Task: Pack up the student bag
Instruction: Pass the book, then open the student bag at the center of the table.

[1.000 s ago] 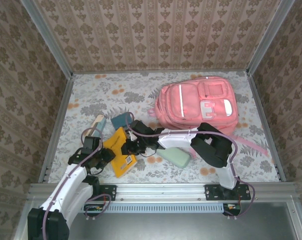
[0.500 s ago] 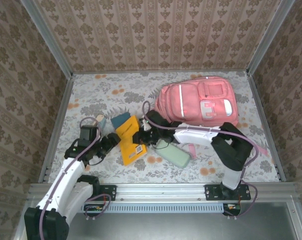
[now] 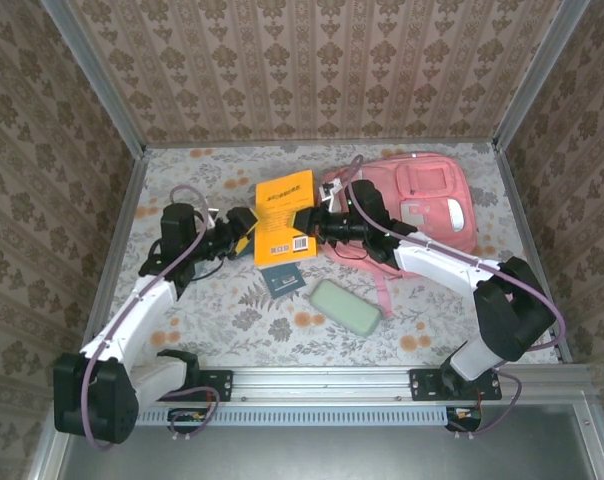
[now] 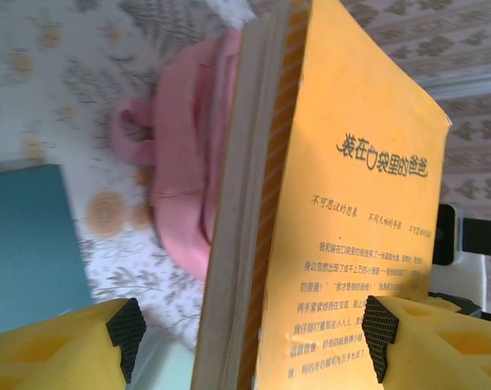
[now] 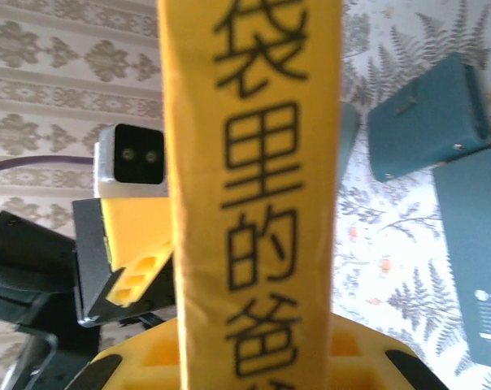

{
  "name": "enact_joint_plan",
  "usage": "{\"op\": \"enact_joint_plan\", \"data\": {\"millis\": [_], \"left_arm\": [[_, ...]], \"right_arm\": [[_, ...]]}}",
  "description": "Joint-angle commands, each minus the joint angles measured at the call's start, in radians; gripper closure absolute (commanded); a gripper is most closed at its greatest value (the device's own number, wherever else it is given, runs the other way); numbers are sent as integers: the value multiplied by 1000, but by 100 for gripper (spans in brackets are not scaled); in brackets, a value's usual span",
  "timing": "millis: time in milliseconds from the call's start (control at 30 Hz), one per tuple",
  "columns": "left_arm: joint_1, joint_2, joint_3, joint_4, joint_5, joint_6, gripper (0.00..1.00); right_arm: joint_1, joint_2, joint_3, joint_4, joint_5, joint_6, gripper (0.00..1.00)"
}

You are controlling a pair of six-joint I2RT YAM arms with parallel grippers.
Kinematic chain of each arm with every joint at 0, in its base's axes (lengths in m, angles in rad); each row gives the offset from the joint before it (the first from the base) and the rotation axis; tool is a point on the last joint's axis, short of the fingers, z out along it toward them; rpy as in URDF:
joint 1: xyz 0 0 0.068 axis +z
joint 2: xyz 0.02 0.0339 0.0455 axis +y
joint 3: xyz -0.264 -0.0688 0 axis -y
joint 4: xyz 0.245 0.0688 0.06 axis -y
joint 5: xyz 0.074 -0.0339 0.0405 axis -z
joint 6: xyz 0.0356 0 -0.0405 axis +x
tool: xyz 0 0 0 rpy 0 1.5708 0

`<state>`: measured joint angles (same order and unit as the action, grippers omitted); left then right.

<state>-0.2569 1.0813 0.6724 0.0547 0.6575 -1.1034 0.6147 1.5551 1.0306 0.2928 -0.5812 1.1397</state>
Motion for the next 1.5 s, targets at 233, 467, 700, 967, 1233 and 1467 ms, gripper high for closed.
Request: {"op": "enact_joint_plan", "data": {"millis": [233, 467, 700, 967, 1233, 1467], "left_arm": [[-53, 99, 67, 280, 79, -116, 45], [-54, 51, 76, 223, 39, -63, 91], [-37, 22, 104, 100, 25, 20, 100], [4, -26, 157, -148, -8, 197, 100], [10, -31, 143, -180, -41, 218, 100], [10, -35, 136, -194, -44, 223, 100]], "right_arm": [[-26, -1, 3, 237, -153, 96, 100], [-41, 10, -12, 192, -167, 70, 87], [-85, -30, 38, -318, -7, -233, 46], [-102, 52, 274, -898, 560, -627, 46], [-101, 321, 556, -1078, 817, -784, 48], [-100, 520, 745, -1149, 903, -853, 48]]}}
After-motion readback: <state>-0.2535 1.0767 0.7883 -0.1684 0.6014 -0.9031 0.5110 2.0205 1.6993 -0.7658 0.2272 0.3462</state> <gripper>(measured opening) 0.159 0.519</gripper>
